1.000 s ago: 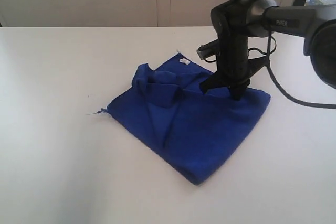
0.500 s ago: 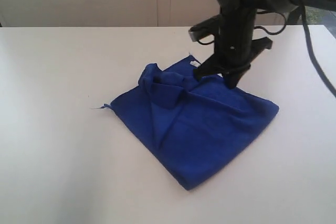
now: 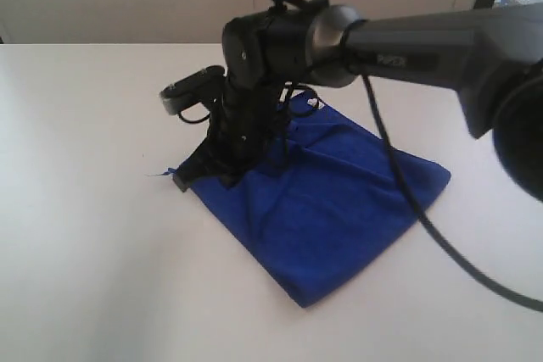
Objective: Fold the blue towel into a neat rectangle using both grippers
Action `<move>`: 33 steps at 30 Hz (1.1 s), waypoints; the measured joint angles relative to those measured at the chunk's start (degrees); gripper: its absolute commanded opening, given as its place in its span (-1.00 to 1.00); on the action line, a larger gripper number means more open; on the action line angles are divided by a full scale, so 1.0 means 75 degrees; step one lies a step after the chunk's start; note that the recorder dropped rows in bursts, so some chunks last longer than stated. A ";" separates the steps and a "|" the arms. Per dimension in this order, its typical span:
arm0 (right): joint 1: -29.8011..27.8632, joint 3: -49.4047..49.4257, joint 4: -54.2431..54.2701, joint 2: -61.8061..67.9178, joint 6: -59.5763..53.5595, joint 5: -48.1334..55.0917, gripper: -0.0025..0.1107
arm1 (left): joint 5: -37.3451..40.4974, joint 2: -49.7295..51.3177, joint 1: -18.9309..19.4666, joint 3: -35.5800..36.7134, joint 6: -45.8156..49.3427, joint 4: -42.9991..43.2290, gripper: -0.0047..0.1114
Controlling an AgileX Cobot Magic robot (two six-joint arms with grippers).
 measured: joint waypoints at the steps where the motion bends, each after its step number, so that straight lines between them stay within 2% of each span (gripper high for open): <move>1: 0.0032 0.0000 0.0000 0.0135 0.0000 -0.0034 -0.96 | 0.0000 0.0000 0.0000 0.0000 0.0000 0.0000 -0.92; 8: 0.0083 0.0000 0.0000 0.0645 0.0000 -0.0194 -0.96 | 0.0000 0.0000 0.0000 0.0000 0.0000 0.0000 -0.92; 15: 0.0098 -0.0047 0.0303 0.0850 0.0188 -0.0994 -0.96 | 0.0000 0.0000 0.0000 0.0000 0.0000 0.0000 -0.92; 28: 0.0098 -0.0102 0.0237 0.1474 0.3465 -0.4422 -0.96 | 0.0000 0.0000 0.0000 0.0000 0.0000 0.0000 -0.92; 33: -0.0034 -0.0102 0.0237 0.1579 0.4093 -0.5024 -0.96 | 0.0000 0.0000 0.0000 0.0000 0.0000 0.0000 -0.92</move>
